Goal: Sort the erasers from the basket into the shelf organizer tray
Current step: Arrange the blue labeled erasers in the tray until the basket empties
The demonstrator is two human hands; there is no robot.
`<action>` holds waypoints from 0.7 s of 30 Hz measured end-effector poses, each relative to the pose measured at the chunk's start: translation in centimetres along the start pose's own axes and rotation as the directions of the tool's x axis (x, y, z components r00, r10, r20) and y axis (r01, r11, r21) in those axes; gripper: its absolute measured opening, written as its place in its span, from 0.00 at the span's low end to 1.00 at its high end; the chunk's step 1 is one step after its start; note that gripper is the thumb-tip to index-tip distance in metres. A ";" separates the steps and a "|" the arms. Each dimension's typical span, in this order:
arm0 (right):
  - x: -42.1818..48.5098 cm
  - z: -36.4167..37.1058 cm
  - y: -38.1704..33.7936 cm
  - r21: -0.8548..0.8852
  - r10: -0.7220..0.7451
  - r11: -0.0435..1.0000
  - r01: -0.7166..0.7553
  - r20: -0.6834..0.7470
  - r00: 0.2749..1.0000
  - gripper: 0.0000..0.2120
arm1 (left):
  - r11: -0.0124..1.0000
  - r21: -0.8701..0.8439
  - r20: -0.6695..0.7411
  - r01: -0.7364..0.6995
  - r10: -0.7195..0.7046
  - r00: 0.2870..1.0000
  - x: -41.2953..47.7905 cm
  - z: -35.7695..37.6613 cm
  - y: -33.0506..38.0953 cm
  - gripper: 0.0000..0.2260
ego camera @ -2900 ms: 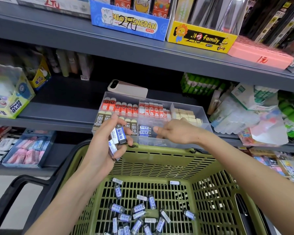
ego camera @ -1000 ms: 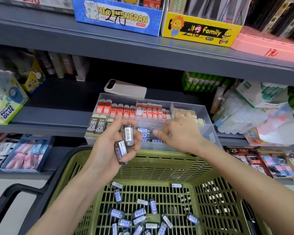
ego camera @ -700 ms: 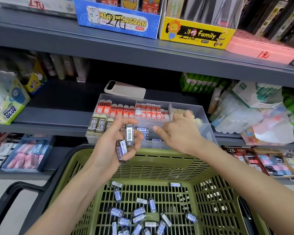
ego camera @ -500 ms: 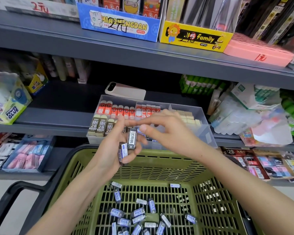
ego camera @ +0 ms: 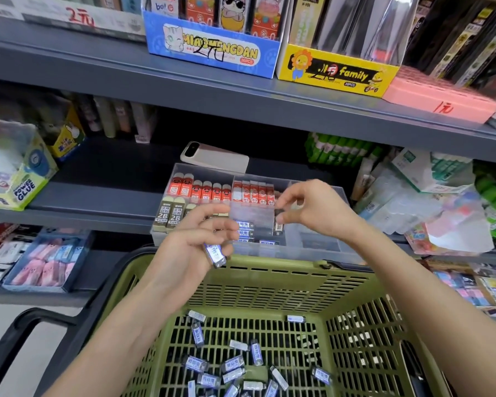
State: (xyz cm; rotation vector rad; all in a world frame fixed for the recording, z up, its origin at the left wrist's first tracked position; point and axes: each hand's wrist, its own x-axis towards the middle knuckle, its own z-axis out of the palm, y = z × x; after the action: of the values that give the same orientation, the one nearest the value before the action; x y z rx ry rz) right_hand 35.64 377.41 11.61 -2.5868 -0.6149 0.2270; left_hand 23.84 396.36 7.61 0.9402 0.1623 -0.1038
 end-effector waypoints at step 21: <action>1.0 3.1 0.0 -0.460 -0.411 0.813 0.357 -0.019 0.911 0.14 | 0.993 -0.115 -0.037 -0.012 0.008 0.999 -0.2 0.2 0.5 0.24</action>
State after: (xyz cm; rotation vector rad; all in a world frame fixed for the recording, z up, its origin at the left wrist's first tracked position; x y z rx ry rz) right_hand 35.70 379.15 8.86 -2.7906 -1.2547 -0.2321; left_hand 23.76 396.48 8.15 0.8279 0.1947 -0.0671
